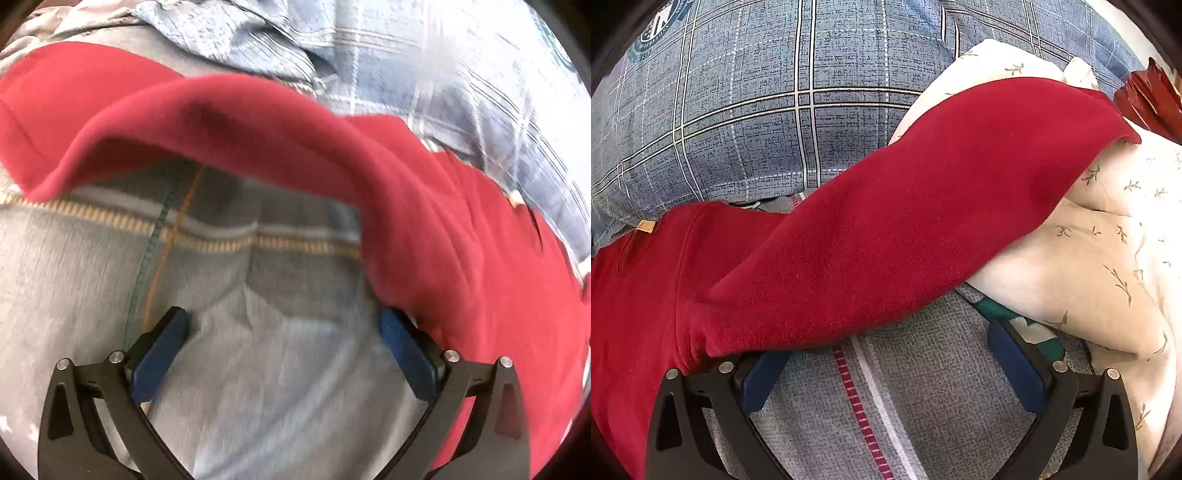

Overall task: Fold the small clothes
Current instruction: 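Lay the red sweater flat on the bed with both tools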

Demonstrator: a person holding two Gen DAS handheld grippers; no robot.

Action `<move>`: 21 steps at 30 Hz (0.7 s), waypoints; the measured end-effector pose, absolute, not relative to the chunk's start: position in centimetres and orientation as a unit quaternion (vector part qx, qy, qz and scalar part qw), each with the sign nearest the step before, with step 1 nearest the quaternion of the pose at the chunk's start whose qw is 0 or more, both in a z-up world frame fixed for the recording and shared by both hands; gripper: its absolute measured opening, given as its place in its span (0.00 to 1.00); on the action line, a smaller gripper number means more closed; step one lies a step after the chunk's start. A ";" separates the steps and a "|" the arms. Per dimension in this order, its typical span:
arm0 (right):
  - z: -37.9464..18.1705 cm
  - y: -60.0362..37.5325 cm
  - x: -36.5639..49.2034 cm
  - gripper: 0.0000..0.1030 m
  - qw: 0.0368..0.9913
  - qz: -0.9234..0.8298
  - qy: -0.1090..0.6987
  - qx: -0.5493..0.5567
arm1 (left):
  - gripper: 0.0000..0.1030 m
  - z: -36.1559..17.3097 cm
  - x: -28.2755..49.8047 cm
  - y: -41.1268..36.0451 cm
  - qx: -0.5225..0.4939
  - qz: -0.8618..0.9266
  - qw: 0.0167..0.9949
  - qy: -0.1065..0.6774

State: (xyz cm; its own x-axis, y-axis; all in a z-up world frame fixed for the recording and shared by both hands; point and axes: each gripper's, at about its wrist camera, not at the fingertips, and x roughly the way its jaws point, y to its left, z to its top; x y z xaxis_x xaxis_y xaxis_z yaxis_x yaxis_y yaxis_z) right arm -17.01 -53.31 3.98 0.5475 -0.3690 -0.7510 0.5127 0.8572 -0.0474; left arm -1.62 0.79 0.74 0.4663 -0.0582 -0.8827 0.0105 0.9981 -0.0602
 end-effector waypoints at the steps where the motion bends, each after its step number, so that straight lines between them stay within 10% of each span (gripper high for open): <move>1: 4.0 -53.3 -17.0 0.99 0.875 -0.251 0.403 0.090 | 1.00 1.1 -2.1 0.7 -0.016 -0.020 0.856 0.516; 21: 11.1 -43.5 -23.5 1.00 0.891 -0.182 0.400 0.114 | 1.00 9.8 -11.2 -6.7 0.051 -0.120 0.906 0.403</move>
